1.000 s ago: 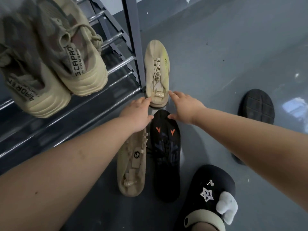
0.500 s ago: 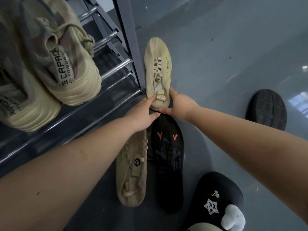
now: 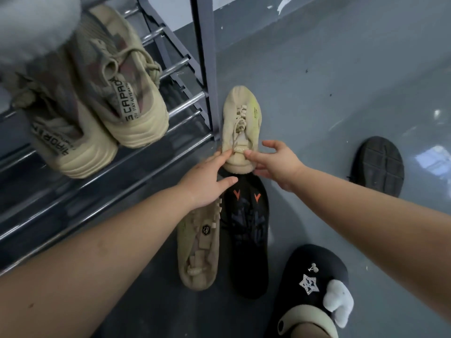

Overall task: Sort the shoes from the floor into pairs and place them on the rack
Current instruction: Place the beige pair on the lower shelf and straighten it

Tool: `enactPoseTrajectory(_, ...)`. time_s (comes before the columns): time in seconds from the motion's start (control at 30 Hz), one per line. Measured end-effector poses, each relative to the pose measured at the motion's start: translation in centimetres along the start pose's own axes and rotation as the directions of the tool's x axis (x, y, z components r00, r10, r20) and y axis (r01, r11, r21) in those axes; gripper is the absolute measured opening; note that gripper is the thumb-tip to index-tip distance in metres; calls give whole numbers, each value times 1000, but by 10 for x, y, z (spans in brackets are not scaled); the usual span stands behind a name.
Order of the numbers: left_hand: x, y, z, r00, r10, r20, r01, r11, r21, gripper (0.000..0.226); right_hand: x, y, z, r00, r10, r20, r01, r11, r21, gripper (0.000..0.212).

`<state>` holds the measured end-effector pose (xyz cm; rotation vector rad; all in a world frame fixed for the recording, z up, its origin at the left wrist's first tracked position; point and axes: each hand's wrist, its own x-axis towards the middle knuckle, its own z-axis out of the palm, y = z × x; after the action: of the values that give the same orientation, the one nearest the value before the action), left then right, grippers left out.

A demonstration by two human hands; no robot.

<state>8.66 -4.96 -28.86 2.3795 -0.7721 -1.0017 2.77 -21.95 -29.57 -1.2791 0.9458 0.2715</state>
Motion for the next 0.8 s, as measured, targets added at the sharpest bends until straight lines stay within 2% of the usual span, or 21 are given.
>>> enactPoseTrajectory(0.1, -31, 0, 6, 999, 18, 35, -20, 999, 44, 71, -17, 15, -1, 991, 93, 96, -87, 994, -65, 93)
enactPoseTrajectory(0.23, -76, -6, 20, 994, 34, 100, -40, 997, 60, 71, -41, 41, -2, 962, 155, 226, -117, 978, -175, 74)
enactPoseTrajectory(0.27, -86, -8, 24, 994, 38, 99, -43, 998, 50, 71, -44, 49, -3, 954, 174, 245, -130, 974, -183, 76)
enactPoseTrajectory(0.33, -103, -15, 36, 997, -6, 73, 7, 1000, -13, 74, -49, 65, -8, 947, 194, 254, -147, 971, -191, 87)
enactPoseTrajectory(0.4, -115, -25, 49, 992, -126, 9, 126, 985, -120, 77, -55, 79, -11, 944, 203, 261, -146, 964, -222, 90)
enactPoseTrajectory(0.47, -121, -37, 65, 949, -310, -56, 281, 915, -290, 83, -58, 90, -14, 942, 207, 264, -137, 956, -260, 86)
enactPoseTrajectory(0.57, -126, -50, 87, 844, -536, 14, 467, 722, -511, 89, -58, 99, -14, 947, 217, 238, -146, 948, -281, 81)
enactPoseTrajectory(0.63, -126, -55, 100, 824, -562, 73, 499, 658, -564, 78, -57, 100, -13, 948, 225, 224, -154, 944, -292, 79)
enactPoseTrajectory(0.8, -111, -62, 110, 732, -678, 67, 529, 505, -682, 59, -55, 97, -9, 959, 215, 182, -169, 956, -240, 71)
